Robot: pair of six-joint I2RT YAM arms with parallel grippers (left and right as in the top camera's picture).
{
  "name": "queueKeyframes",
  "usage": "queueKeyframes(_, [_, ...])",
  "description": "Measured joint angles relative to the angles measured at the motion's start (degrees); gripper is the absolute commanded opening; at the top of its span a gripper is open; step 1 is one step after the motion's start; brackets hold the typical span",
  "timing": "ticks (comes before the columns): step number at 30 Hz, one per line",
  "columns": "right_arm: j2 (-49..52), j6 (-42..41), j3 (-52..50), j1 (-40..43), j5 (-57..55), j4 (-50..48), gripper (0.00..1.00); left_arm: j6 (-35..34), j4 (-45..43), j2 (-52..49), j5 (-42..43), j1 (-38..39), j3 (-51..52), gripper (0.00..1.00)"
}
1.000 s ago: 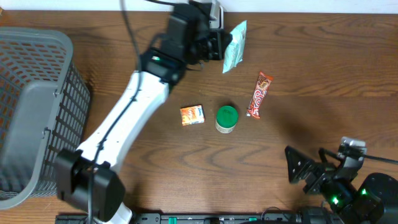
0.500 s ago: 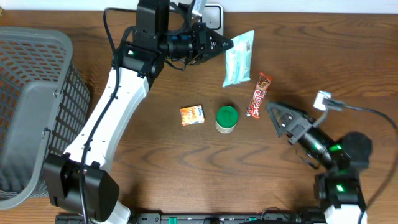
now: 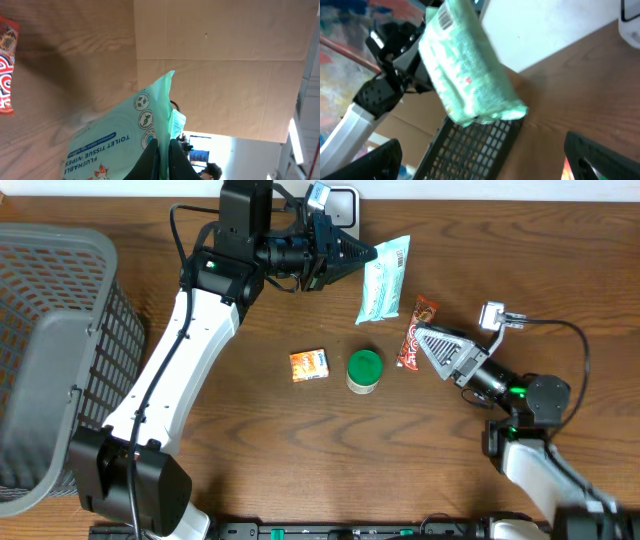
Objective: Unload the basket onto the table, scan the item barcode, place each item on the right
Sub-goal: 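Grasp the pack with the right gripper and open the left gripper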
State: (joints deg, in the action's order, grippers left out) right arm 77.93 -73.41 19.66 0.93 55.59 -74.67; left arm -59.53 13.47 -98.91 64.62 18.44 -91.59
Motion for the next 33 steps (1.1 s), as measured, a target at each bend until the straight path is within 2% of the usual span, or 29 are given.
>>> queueKeyframes(5, [9.2, -3.0, 0.0, -0.1, -0.6, -14.1, 0.99, -1.4, 0.0, 0.0, 0.0, 0.1, 0.0, 0.07])
queueKeyframes(11, [15.9, -5.4, 1.8, -3.3, -3.2, -14.2, 0.99, -2.0, 0.0, 0.0, -0.3, 0.9, 0.0, 0.07])
queueKeyframes(18, [16.3, -5.1, 10.8, -7.7, -3.7, -13.7, 0.98, -2.6, 0.0, 0.0, -0.7, 1.3, 0.0, 0.07])
queueKeyframes(22, [16.3, -4.1, 13.5, -7.7, -4.0, -9.4, 0.78, -3.3, 0.0, 0.0, -0.7, 1.3, 0.0, 0.07])
queueKeyframes(23, [16.3, -4.0, 13.5, -7.7, -4.0, -9.0, 0.68, -3.5, 0.0, 0.0, -0.7, 1.3, 0.0, 0.07])
queueKeyframes(24, [16.3, -3.9, 13.5, -7.9, -4.0, -8.9, 0.63, -3.5, 0.0, 0.0, -0.7, 1.3, 0.0, 0.07])
queueKeyframes(28, [16.3, -3.5, 13.5, -8.0, -4.0, -9.0, 0.33, -3.6, 0.0, 0.0, -0.9, 1.3, 0.0, 0.07])
queueKeyframes(31, [16.3, -3.5, 13.5, -8.0, -3.7, -9.0, 0.25, -3.7, 0.0, 0.0, -1.1, 1.3, 0.0, 0.07])
queueKeyframes(33, [16.3, -3.5, 13.5, -8.0, -2.9, -9.0, 0.23, -3.7, 0.0, 0.0, -1.5, 1.2, 0.0, 0.07])
